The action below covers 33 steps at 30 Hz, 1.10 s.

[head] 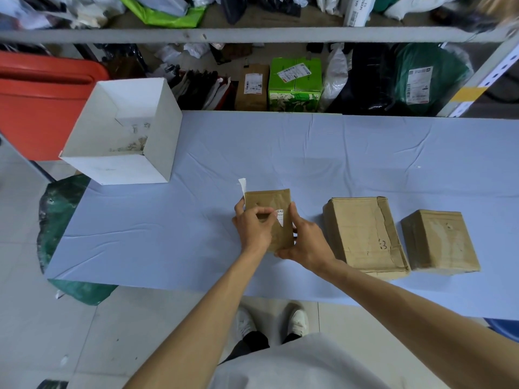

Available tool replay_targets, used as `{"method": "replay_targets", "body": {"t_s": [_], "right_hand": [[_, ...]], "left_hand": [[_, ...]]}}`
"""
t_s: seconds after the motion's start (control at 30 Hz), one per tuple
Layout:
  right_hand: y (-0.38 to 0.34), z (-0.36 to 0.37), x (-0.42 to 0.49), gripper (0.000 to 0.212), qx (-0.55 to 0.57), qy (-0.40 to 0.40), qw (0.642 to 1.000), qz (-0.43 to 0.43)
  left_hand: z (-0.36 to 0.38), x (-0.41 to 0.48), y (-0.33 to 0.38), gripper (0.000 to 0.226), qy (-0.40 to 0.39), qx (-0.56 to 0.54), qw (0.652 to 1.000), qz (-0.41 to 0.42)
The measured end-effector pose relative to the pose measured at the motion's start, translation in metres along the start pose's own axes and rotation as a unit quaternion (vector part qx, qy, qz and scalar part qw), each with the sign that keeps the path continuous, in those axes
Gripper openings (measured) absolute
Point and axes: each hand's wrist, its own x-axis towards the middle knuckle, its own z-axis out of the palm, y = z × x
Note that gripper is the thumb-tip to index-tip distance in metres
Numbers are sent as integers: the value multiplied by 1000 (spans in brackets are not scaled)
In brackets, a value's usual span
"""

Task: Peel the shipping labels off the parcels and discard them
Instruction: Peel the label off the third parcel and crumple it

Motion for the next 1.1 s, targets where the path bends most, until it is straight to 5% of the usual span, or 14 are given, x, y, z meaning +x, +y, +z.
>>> {"method": "replay_targets", "body": {"t_s": [1.1], "right_hand": [[8,0,4,124,-20,2,1000,-7]], "left_hand": [[-9,1,0,11,-65,-4,998,2]]}}
